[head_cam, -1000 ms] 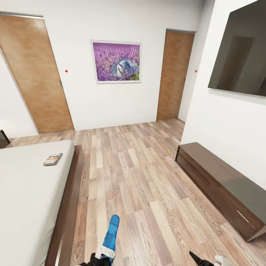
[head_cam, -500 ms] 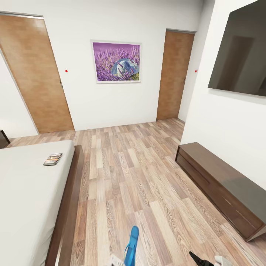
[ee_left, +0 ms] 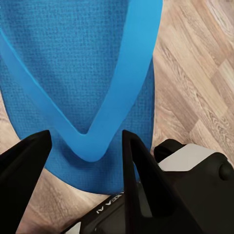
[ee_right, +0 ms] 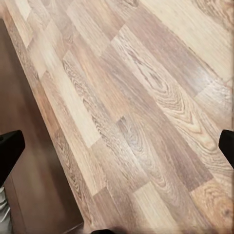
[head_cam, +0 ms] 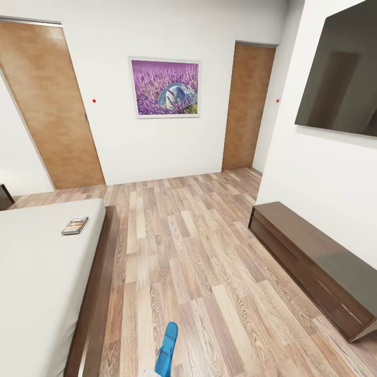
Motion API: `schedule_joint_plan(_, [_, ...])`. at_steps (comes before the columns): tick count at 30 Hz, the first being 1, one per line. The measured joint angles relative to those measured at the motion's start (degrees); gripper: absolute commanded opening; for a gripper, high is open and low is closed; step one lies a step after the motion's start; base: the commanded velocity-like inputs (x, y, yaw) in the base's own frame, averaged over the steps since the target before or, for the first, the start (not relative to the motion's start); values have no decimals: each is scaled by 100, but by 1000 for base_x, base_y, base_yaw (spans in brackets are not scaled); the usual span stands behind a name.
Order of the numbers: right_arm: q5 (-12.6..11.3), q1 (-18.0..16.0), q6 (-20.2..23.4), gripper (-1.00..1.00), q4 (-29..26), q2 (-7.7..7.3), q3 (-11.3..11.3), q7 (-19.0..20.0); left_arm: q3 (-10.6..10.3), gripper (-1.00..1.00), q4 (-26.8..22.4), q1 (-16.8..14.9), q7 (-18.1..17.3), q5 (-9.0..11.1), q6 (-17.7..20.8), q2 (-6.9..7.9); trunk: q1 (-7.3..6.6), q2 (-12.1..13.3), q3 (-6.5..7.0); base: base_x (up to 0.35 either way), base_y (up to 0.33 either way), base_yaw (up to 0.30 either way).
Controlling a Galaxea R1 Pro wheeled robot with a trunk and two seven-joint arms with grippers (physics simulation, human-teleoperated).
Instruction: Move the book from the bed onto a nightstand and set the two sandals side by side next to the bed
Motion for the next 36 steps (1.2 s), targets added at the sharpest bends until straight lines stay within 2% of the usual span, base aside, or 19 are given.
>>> schedule_joint_plan(6, [-4,1,-60,100,63,-4,5,7,1,-100,32,0,4,8,-104,-26,0,0,0,0,0,0])
schedule_joint_plan(36, [-4,4,-71,100,50,4,-4,8,8,-100,35,4,4,14,-112,-91,0,0,0,0,0,0])
